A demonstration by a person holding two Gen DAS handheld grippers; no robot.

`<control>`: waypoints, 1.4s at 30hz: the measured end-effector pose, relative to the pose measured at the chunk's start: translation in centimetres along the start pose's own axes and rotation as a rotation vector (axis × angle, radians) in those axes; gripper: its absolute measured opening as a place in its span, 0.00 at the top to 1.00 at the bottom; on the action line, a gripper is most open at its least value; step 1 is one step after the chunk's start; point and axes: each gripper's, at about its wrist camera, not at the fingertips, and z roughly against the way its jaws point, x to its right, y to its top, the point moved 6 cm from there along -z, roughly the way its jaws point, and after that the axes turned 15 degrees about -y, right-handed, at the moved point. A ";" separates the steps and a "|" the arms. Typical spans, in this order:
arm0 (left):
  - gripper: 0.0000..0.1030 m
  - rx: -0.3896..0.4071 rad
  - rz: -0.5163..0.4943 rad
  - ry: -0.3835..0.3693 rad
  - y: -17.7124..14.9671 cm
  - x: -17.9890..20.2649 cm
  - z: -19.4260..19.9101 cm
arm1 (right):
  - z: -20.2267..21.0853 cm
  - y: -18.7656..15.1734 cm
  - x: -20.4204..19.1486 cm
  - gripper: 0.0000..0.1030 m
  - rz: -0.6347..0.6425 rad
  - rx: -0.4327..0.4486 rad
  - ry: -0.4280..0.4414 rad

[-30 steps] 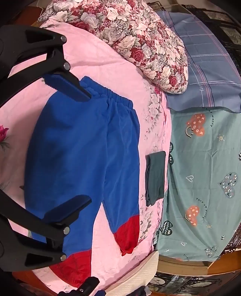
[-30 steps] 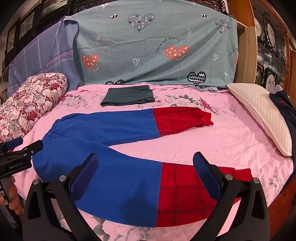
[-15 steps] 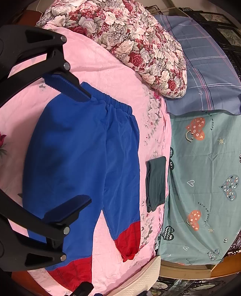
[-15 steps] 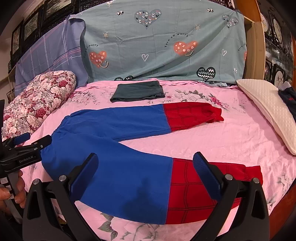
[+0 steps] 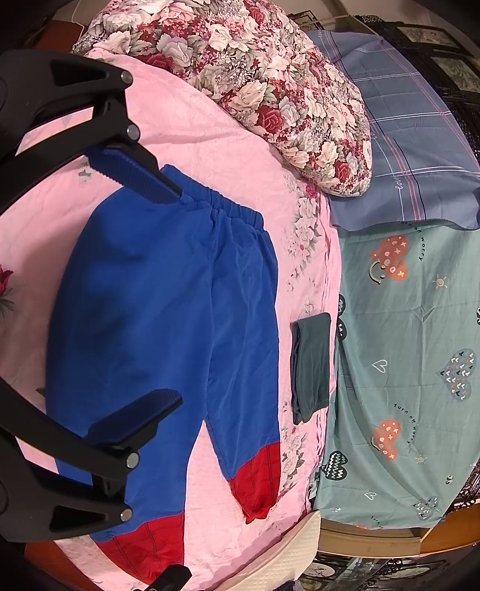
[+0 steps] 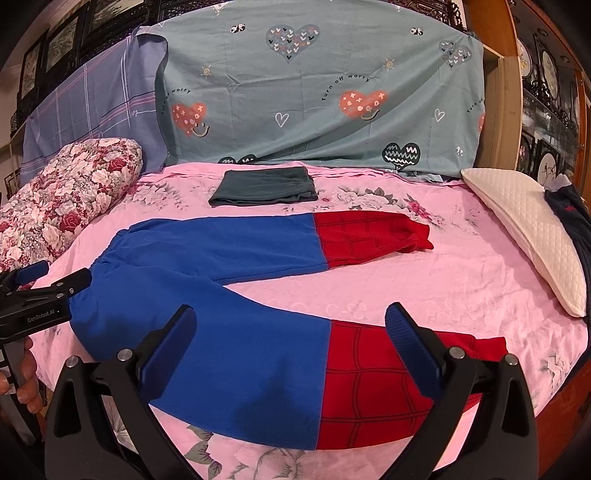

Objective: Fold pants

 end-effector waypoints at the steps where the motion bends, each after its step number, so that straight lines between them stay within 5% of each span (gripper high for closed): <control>1: 0.02 -0.001 -0.001 0.000 0.0 0.0 0.0 | 0.0 0.0 -0.1 0.01 0.003 0.001 0.002; 42: 0.02 0.000 0.003 0.001 -0.7 -0.3 -0.1 | 0.2 0.1 -0.3 0.01 0.006 0.006 0.002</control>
